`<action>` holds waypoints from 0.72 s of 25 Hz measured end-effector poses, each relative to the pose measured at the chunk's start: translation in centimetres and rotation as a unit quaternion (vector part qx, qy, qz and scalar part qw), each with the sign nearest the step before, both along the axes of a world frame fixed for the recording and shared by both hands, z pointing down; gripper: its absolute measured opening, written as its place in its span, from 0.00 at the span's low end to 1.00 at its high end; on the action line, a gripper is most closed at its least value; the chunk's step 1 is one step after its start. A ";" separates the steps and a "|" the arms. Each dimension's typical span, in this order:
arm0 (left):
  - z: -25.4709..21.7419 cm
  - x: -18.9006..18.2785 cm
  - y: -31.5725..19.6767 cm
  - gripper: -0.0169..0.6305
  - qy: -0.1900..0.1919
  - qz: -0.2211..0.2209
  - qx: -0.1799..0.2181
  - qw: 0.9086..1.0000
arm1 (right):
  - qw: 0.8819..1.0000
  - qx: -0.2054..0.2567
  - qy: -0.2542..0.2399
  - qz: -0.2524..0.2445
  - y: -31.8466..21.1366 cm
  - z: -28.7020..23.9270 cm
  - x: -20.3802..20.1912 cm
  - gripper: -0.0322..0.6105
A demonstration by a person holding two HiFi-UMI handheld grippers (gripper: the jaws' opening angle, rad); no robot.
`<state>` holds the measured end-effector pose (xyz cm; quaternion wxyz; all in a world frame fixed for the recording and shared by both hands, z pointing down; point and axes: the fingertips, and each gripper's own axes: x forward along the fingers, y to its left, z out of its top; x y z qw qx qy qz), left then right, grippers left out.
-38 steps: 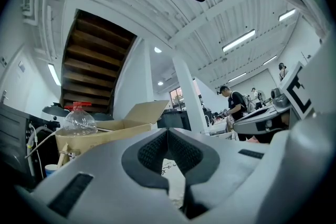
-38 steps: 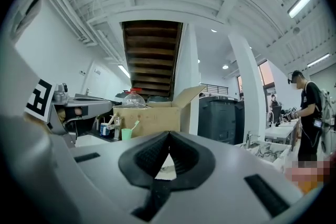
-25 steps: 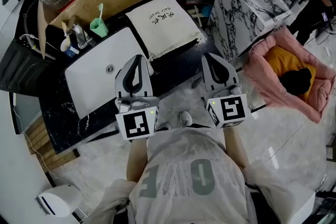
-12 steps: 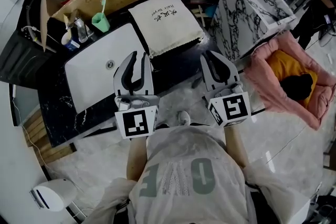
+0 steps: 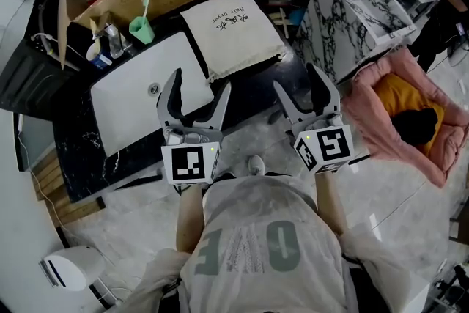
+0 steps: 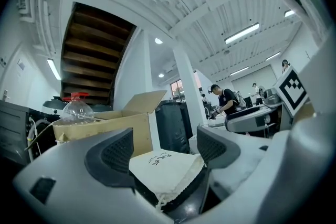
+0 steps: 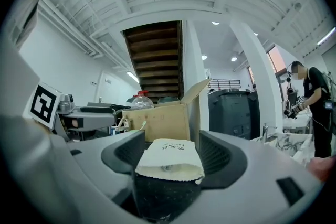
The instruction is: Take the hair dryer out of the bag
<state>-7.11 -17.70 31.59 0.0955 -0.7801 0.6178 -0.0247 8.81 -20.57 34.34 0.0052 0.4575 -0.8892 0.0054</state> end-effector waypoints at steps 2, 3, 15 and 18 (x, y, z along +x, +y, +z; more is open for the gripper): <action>-0.1 0.3 -0.2 0.56 -0.004 0.004 0.001 1.000 | 1.000 -0.002 -0.005 0.000 -0.1 0.1 0.2 0.53; 0.0 0.4 -0.3 0.56 -0.006 0.005 -0.001 1.000 | 1.000 -0.002 -0.007 -0.001 -0.2 0.1 0.3 0.53; 1.5 1.5 -2.4 0.56 -0.077 0.002 -0.049 0.996 | 0.999 -0.026 -0.028 -0.015 -0.7 0.8 1.6 0.53; 2.1 2.8 -3.2 0.56 -0.139 0.015 -0.068 0.988 | 0.999 -0.034 -0.036 -0.018 -0.9 1.3 2.1 0.53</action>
